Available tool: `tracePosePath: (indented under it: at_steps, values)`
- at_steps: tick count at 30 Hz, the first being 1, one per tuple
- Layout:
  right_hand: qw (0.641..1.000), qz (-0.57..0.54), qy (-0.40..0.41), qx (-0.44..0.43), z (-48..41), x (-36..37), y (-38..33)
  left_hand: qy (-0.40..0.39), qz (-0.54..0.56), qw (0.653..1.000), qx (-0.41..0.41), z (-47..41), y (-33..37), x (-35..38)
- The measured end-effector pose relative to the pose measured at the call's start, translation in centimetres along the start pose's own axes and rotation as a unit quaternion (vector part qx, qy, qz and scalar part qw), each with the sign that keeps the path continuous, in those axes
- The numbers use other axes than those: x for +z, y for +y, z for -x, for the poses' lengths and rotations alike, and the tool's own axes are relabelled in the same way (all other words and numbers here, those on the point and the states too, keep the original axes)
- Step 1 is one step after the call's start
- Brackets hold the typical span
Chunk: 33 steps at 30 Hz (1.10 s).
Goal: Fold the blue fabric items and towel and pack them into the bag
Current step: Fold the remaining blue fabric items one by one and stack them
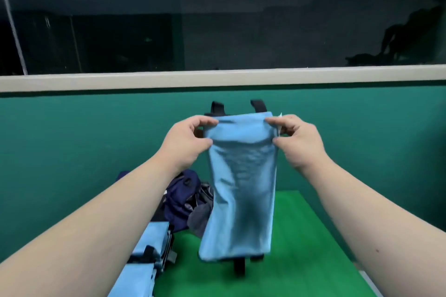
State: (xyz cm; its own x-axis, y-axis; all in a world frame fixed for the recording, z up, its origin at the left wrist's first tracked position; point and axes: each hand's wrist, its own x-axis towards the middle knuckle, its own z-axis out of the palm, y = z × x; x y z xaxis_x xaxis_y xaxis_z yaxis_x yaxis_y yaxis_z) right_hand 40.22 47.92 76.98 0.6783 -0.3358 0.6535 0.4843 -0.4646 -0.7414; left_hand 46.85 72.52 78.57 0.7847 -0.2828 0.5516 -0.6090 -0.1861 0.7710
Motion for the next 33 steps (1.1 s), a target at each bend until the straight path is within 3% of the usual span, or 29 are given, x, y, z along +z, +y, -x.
tracePosePath:
  at_steps: [6, 10, 14, 18, 25, 29, 33]
  values:
    - [0.999, -0.029, -0.011, 0.028, 11.3, -1.2, 2.8, -0.037, -0.026, 0.999, 0.000, 10.5, -2.8, 1.4]
    - [0.991, 0.017, -0.045, 0.122, 22.7, -0.7, 9.4, -0.089, -0.028, 0.989, -0.113, 20.3, -10.3, 4.7]
    - [0.974, -0.007, -0.074, 0.215, 34.0, 0.7, 15.3, -0.085, 0.016, 0.966, -0.245, 30.1, -17.9, 8.1]
    - [0.966, 0.001, -0.076, 0.249, 39.7, 1.5, 18.0, -0.072, 0.050, 0.950, -0.299, 35.9, -22.2, 10.1]
    - [0.970, 0.037, -0.040, 0.238, 37.9, 2.4, 18.5, -0.052, 0.002, 0.960, -0.275, 34.3, -23.6, 11.2]
    - [0.945, 0.214, -0.130, 0.209, 37.7, 2.9, 20.0, -0.120, -0.134, 0.961, -0.211, 33.5, -24.1, 11.4]
    - [0.933, 0.248, -0.155, 0.208, 38.0, 3.2, 20.7, -0.112, -0.149, 0.963, -0.195, 33.6, -25.0, 11.8]
